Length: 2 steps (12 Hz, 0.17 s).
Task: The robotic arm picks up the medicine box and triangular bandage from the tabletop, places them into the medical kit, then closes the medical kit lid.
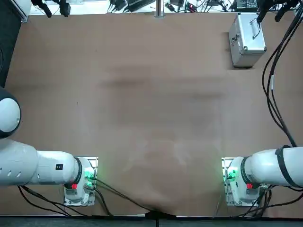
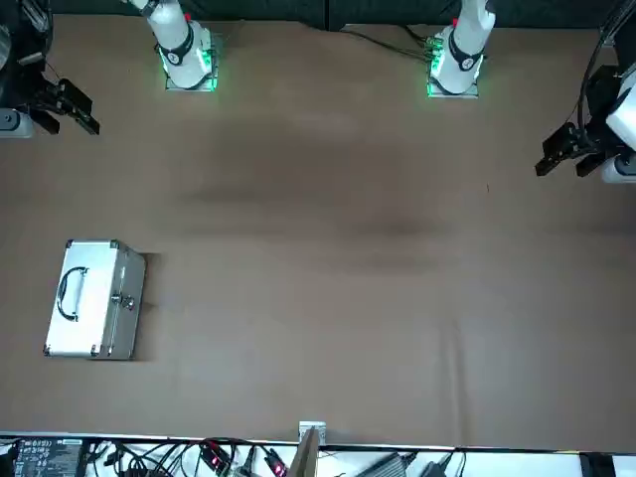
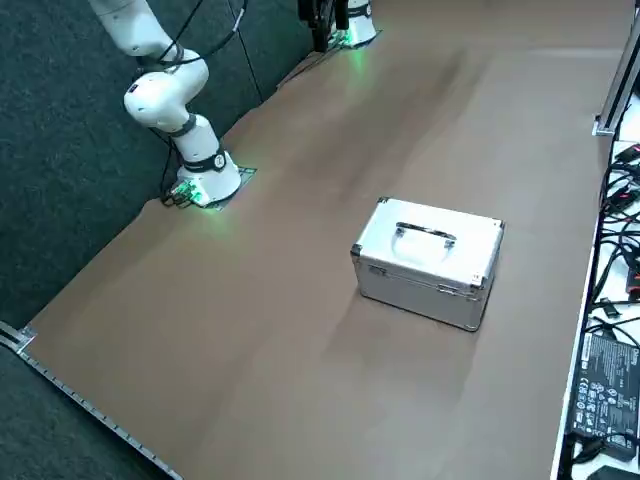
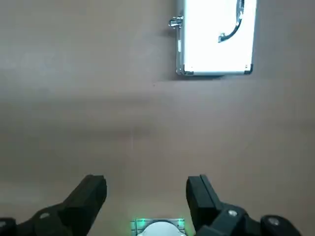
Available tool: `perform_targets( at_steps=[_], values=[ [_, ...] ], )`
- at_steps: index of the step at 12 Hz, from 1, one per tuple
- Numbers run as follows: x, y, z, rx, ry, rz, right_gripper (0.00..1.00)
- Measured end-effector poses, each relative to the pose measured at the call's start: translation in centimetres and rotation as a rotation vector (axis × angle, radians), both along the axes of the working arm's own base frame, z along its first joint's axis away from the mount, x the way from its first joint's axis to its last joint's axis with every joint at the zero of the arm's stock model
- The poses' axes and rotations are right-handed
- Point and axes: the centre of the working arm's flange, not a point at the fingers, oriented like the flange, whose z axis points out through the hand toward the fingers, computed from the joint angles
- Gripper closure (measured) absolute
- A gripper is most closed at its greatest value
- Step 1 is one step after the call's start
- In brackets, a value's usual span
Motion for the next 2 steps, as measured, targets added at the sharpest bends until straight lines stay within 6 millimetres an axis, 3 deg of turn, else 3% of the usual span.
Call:
perform_targets(
  at_steps=[2],
  values=[
    [-0.05,-0.23,-0.05,-0.003,0.001,-0.042,0.0]
  ],
)
